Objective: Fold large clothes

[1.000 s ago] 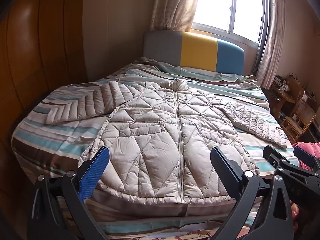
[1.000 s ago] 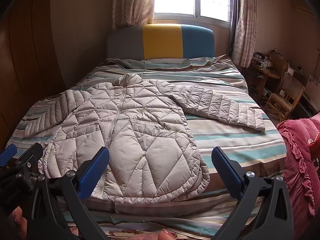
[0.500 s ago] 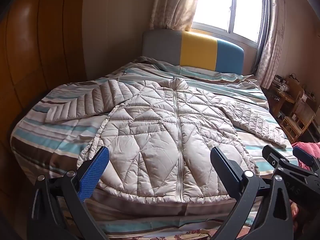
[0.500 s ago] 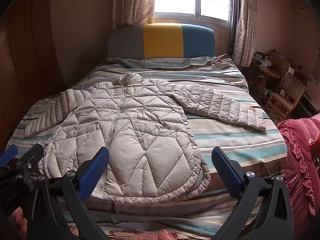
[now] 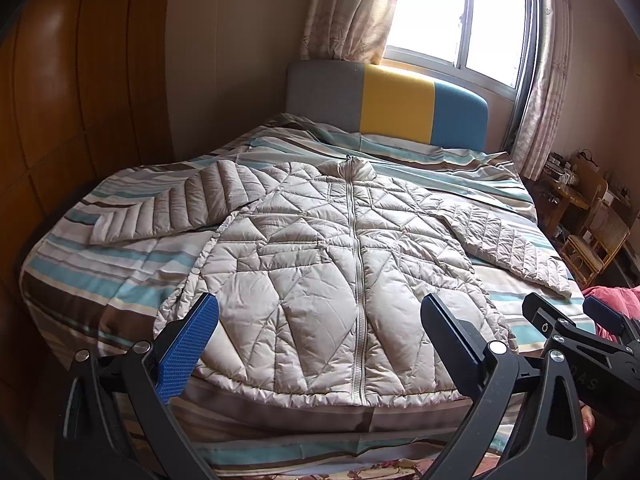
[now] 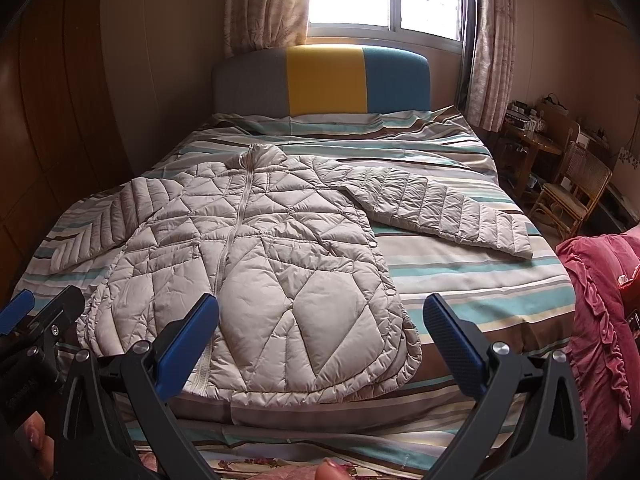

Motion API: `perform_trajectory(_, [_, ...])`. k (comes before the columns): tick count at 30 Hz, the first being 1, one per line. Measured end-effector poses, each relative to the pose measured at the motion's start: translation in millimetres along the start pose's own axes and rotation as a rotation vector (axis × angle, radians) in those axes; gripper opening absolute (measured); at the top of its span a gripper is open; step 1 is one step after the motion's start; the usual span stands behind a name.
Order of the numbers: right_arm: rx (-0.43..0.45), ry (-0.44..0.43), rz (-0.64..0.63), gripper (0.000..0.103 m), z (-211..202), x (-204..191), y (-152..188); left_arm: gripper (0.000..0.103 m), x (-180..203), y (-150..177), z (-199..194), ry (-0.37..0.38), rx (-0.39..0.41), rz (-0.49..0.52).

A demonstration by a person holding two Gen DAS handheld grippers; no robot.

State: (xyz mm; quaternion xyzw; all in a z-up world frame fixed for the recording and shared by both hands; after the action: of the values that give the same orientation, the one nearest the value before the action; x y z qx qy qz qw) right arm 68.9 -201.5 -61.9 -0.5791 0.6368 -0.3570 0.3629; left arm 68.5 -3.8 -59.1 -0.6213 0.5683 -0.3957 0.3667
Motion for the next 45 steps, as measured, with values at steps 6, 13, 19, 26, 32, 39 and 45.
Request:
perform_trajectory(6, [-0.002,-0.001,-0.002,0.101,0.9,-0.6,1.3,0.100,0.1,0.3,-0.3,0.000,-0.004,-0.004])
perform_trajectory(13, [-0.008,-0.004,0.002,0.101,1.5,-0.1,1.8,0.100,-2.5,1.8,1.1,-0.001,-0.017,-0.009])
perform_trajectory(19, [-0.013,-0.006,0.004,0.101,2.1,0.1,2.2,0.100,-2.5,1.9,0.6,-0.001,-0.018,-0.011])
perform_trajectory(26, [-0.013,-0.008,0.003,0.101,2.0,-0.9,3.3,0.100,-3.0,3.0,1.0,-0.005,-0.025,-0.013])
perform_trajectory(32, [-0.020,-0.008,0.003,0.101,2.4,-1.0,5.3,0.100,-5.0,6.0,3.8,-0.011,-0.034,-0.015])
perform_trajectory(39, [-0.038,-0.011,0.007,0.101,6.3,-0.9,7.9,0.100,-7.3,10.1,8.1,-0.021,-0.052,-0.016])
perform_trajectory(45, [-0.042,-0.005,0.013,0.101,10.6,2.6,8.4,0.100,-8.6,12.4,13.0,-0.028,-0.066,-0.016])
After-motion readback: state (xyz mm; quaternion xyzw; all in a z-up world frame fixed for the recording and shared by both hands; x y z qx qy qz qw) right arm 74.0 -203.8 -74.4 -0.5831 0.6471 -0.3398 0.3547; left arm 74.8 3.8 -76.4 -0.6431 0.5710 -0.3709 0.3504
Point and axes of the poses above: each gripper's, at about its wrist camera, not at the fingertips, and z roughly the way its jaws point, x to its right, y to its underside, the point moved 9 cm from there along z, roughly the way its jaws point, and after that the axes turned 13 degrees about x, right-handed, at the moved point
